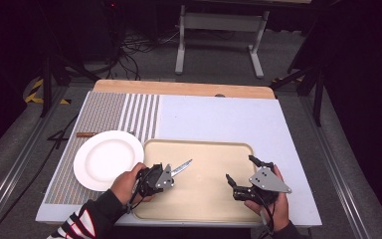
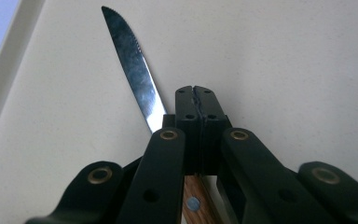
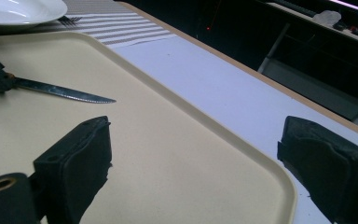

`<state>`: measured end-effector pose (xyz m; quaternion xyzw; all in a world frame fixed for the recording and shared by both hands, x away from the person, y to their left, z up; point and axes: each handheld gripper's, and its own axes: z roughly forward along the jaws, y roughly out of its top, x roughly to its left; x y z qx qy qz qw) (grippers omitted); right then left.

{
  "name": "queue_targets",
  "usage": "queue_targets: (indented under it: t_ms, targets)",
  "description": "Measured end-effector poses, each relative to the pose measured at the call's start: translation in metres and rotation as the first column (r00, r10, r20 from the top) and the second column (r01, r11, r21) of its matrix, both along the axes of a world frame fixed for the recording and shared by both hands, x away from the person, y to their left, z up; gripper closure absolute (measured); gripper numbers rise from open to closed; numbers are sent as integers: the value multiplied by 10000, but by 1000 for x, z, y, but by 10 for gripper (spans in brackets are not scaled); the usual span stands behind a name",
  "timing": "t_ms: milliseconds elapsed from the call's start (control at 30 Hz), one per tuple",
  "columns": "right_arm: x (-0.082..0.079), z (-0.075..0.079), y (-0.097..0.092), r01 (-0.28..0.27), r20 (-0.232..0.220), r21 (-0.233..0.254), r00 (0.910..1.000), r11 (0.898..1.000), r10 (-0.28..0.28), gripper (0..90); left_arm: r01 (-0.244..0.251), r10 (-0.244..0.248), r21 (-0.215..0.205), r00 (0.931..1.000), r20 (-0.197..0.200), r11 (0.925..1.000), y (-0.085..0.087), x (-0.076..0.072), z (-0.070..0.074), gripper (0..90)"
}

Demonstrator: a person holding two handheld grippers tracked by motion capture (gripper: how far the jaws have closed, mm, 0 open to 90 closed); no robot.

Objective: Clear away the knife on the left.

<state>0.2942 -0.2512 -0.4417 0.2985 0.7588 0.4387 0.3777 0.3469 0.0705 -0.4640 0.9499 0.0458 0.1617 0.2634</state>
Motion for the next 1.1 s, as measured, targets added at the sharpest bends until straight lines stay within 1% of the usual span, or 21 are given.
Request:
queue_targets:
  t_ms: [33,67,100,167,200,233,267,300,533,567,600,633,700,767,867,967,1000,1033,1100]
  targets:
    - [0,0,0,0,-7,-43,10000,10000,0,101,-13,13,40,10000,3,10000,-1,2,0,899]
    - [0,-1,1,-7,-18,-90,10000,10000,7,101,-31,32,75,10000,-83,10000,-2,4,1,900]
    - [1,-1,1,-33,-63,-123,10000,9999,33,100,-40,42,187,9999,-116,9998,-2,5,2,900]
    - [1,-1,2,-40,-103,-170,9999,9998,38,100,-208,205,450,9998,82,9988,-1,7,3,900]
    - [1,-2,2,-47,-114,-176,9999,9998,45,100,-198,197,470,9998,7,9987,1,8,3,900]
    - [1,-2,2,-51,-133,-182,9999,9998,48,101,-252,254,404,9997,-51,9989,2,9,3,900]
    - [1,-2,2,-60,-146,-191,9999,9998,57,101,-252,254,404,9997,-51,9989,2,9,3,900]
    - [1,-2,2,-56,-157,-195,9999,9998,53,101,-322,327,415,9994,-113,9986,6,10,3,900]
    - [1,-2,2,-55,-205,-233,9998,9997,50,101,-412,422,688,9990,-130,9968,19,6,5,900]
    - [1,-2,2,-60,-220,-261,9997,9996,54,101,-483,496,611,9986,-209,9970,23,6,4,900]
    - [1,-2,2,-60,-220,-261,9997,9996,54,101,-483,496,611,9986,-209,9970,23,6,4,900]
    - [1,-2,2,-60,-218,-318,9997,9995,53,101,-525,542,588,9982,-267,9969,28,6,4,900]
    - [1,-2,2,-38,-222,-302,9997,9995,31,101,-569,586,607,9979,-266,9965,31,6,4,900]
    - [1,-2,2,-20,-224,-303,9997,9995,13,101,-605,618,507,9978,-258,9969,33,5,4,900]
    - [1,-2,2,-5,-223,-280,9998,9996,-1,101,-593,611,547,9976,-315,9967,36,4,4,900]
    - [1,-3,2,-20,-256,-294,9997,9996,13,101,-616,633,460,9973,-373,9970,40,4,4,900]
    - [1,-3,2,-20,-256,-294,9997,9996,13,101,-613,633,441,9970,-447,9971,41,4,4,900]
    - [1,-3,3,-33,-263,-313,9997,9995,24,101,-636,654,454,9971,-381,9969,42,4,4,900]
    - [2,-3,3,-25,-256,-337,9997,9994,17,101,-701,716,363,9966,-419,9969,46,3,3,900]
